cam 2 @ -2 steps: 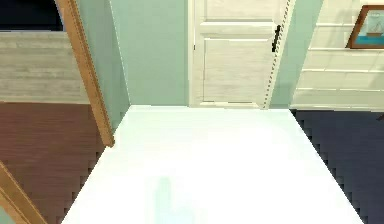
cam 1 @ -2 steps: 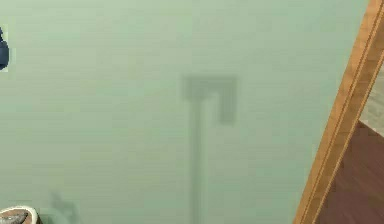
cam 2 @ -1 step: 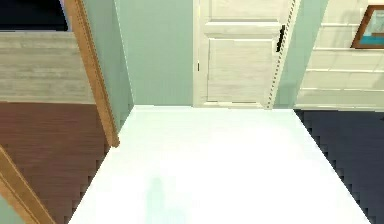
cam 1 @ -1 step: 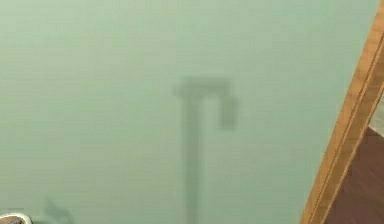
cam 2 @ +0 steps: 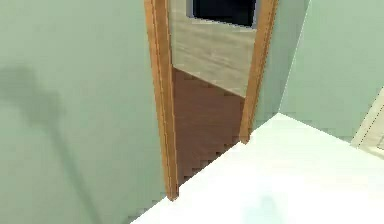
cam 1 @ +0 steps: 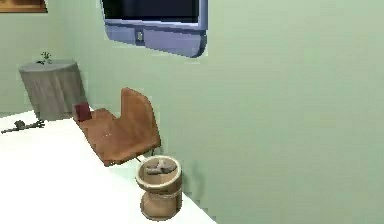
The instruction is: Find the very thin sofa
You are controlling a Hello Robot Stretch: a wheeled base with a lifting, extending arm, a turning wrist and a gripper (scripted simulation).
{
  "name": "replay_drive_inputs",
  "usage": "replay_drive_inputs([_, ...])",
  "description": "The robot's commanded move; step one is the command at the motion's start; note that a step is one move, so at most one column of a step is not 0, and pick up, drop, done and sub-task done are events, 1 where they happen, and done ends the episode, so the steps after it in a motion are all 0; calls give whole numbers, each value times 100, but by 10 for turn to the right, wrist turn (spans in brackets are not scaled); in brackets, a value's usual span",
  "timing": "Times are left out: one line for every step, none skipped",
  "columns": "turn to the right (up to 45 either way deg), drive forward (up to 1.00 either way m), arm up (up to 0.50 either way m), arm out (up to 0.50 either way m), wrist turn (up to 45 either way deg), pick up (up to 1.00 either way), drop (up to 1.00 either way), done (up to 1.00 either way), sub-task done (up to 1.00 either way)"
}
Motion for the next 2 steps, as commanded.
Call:
replay_drive_inputs([-360,0,0,0,0,0,0,0,0])
replay_drive_inputs([0,55,0,0,0,0,0,0,0])
